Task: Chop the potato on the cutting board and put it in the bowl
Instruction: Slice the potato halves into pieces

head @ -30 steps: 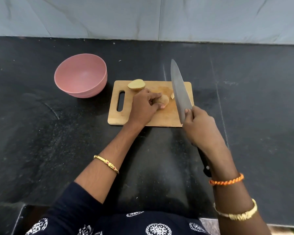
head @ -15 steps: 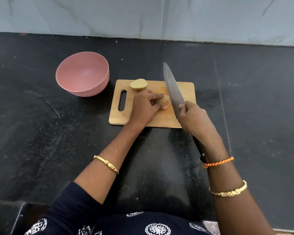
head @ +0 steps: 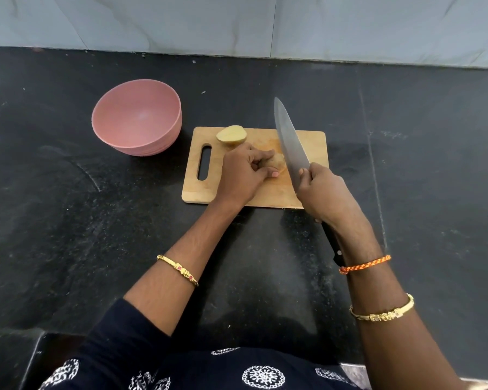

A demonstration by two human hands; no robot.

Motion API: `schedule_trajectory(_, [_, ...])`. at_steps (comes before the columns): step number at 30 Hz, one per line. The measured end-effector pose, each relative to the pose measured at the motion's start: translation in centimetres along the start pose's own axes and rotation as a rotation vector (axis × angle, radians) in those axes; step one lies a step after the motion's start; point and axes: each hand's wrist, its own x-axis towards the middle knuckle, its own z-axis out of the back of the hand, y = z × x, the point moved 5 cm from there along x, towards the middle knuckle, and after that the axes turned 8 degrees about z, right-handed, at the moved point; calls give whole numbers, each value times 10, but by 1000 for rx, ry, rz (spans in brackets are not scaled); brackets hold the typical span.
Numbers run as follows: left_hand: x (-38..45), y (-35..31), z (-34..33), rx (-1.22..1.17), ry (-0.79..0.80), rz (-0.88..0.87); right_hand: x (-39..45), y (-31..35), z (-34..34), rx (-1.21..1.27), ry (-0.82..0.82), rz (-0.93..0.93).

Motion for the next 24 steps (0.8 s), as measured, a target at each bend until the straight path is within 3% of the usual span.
schedule_trajectory(10, [0, 2, 1, 23, -12, -23, -31, -14, -33, 33, -12, -81])
schedule_trajectory(16, [1, 1, 1, 2, 10, -18, -61, -20, -14, 40, -15, -79])
schedule_trajectory(20, [2, 3, 1, 1, 15, 10, -47, -15, 15, 105, -107, -20])
schedule_trajectory(24, [1, 2, 1, 5, 34, 23, -20, -6, 8, 52, -23, -6])
